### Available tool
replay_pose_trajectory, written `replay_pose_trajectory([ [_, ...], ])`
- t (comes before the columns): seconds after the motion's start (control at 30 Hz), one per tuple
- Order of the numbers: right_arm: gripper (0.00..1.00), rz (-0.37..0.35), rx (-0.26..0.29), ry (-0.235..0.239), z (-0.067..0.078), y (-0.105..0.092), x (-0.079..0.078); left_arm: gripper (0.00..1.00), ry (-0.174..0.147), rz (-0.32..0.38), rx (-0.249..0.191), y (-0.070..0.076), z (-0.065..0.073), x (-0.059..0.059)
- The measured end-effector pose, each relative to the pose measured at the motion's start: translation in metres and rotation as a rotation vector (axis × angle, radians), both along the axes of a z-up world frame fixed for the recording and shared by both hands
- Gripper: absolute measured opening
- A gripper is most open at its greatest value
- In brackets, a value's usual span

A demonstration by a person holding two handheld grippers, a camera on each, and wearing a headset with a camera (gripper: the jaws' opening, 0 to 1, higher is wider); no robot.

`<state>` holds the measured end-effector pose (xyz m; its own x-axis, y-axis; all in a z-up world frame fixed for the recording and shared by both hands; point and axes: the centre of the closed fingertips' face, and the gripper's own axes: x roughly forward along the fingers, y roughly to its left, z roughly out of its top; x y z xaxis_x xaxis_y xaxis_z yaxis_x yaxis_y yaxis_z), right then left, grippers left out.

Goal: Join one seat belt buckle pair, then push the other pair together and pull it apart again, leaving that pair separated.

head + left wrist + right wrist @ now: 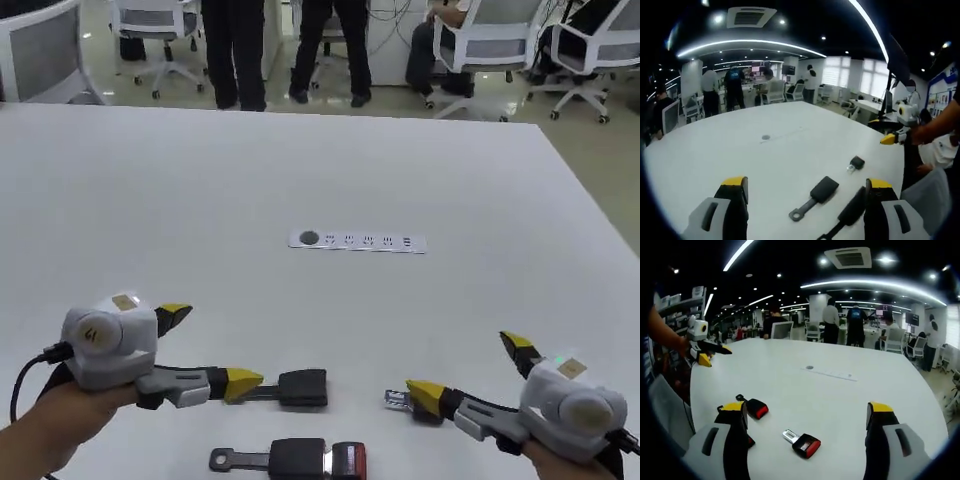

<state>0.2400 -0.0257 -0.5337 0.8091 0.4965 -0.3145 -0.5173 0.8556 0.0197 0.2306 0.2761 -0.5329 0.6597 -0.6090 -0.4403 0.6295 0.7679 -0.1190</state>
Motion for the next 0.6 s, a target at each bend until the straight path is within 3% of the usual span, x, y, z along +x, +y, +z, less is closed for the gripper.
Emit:
replay_pose_trajectory([
  [0.1, 1.00, -0.011, 0.003, -0.027, 0.015, -0.002, -0.011, 1.00, -0.011, 0.012, -0.008, 0.008, 0.011, -0.014],
  [0.47, 1.00, -0.024, 0.004, -0.047, 0.015, -0.009, -0.049, 1.00, -0.045, 0.050, -0.021, 0.051, 0.026, -0.048],
  [0.6, 1.00, -0.035, 0.002, -0.052, 0.015, -0.016, -0.059, 1.00, -0.045, 0.057, -0.009, 0.063, 0.022, -0.064],
])
